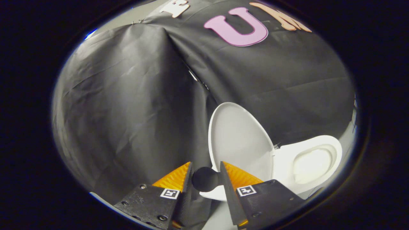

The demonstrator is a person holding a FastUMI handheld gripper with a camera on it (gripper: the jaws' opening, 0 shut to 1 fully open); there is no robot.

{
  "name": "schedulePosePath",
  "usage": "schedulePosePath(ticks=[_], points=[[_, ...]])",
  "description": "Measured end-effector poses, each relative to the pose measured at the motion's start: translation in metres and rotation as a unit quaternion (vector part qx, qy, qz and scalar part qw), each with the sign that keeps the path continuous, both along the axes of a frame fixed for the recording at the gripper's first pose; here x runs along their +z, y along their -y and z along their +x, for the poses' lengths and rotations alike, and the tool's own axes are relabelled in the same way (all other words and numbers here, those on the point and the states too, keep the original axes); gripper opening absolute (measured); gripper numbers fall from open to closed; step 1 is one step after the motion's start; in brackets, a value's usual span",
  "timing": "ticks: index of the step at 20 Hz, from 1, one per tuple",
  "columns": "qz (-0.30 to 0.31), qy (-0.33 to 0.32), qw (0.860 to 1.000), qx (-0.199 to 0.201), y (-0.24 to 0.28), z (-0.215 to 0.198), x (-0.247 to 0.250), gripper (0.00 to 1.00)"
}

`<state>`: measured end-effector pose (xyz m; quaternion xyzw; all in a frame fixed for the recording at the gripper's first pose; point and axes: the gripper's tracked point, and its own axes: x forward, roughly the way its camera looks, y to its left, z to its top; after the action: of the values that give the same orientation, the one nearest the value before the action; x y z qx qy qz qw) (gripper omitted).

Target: Open the toilet lid.

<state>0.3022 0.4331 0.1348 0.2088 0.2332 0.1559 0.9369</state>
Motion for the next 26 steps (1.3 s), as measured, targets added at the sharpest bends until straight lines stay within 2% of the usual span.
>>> schedulePosePath(ticks=[5, 11, 18, 26], points=[[-0.007, 0.03, 1.0, -0.002, 0.015, -0.001, 0.016, 0.54], [-0.033, 0.082, 0.995, -0.044, 0.074, -0.013, 0.045, 0.54], [-0.066, 0.111, 0.985, -0.115, 0.182, -0.012, 0.055, 0.53], [-0.075, 0.12, 0.97, -0.198, 0.316, -0.039, 0.056, 0.54]])
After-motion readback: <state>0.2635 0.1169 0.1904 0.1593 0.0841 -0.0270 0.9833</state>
